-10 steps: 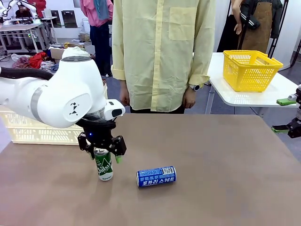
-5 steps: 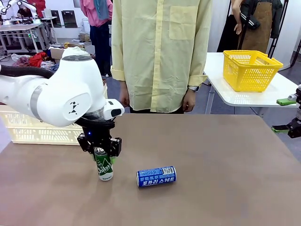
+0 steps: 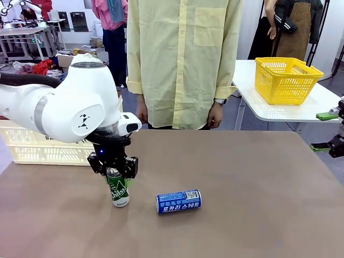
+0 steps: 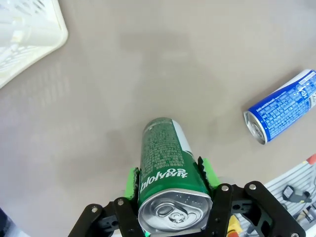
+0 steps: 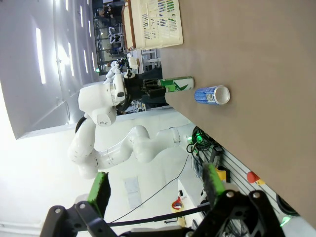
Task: Place the drinks into the Shopping basket.
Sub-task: Pick up one drink and place it into the Shopping basket.
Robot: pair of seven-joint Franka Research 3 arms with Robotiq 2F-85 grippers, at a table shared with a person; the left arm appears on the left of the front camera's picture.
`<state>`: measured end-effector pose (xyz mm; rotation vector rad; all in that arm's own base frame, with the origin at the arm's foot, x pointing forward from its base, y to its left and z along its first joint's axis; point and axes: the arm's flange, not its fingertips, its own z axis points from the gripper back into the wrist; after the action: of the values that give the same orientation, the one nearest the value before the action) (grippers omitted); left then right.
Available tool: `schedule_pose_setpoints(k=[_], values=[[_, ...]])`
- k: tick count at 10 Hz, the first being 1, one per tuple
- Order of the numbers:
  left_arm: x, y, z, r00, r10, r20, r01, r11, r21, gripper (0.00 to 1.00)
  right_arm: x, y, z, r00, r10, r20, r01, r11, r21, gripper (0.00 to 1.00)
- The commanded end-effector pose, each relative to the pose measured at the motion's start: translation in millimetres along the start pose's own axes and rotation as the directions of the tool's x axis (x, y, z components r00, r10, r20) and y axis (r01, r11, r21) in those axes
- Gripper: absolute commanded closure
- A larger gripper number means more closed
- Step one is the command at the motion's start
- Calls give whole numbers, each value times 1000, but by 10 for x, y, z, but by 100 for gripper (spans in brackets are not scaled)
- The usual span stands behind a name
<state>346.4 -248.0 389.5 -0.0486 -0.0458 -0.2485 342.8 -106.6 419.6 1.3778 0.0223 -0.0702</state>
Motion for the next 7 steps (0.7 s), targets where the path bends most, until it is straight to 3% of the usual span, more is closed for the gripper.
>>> schedule_pose_setpoints(k=[1,4,6,7], values=[[44,281,638,999,36,36,-34,998,-44,100,-5,27,28,1000,-1,-14,1,1000,-11,0],[-101,838,1927,988,51,148,-26,986,-162,100,-5,27,28,1000,-1,-14,1,1000,-11,0],[-273,1082,2159,995,0,96,23,971,-237,100,-5,27,28,1000,-1,-14,1,1000,-11,0],[-197,911,2067,985,65,162,-41,989,-144,100,-5,27,28,1000,-1,-14,1,1000,-11,0]])
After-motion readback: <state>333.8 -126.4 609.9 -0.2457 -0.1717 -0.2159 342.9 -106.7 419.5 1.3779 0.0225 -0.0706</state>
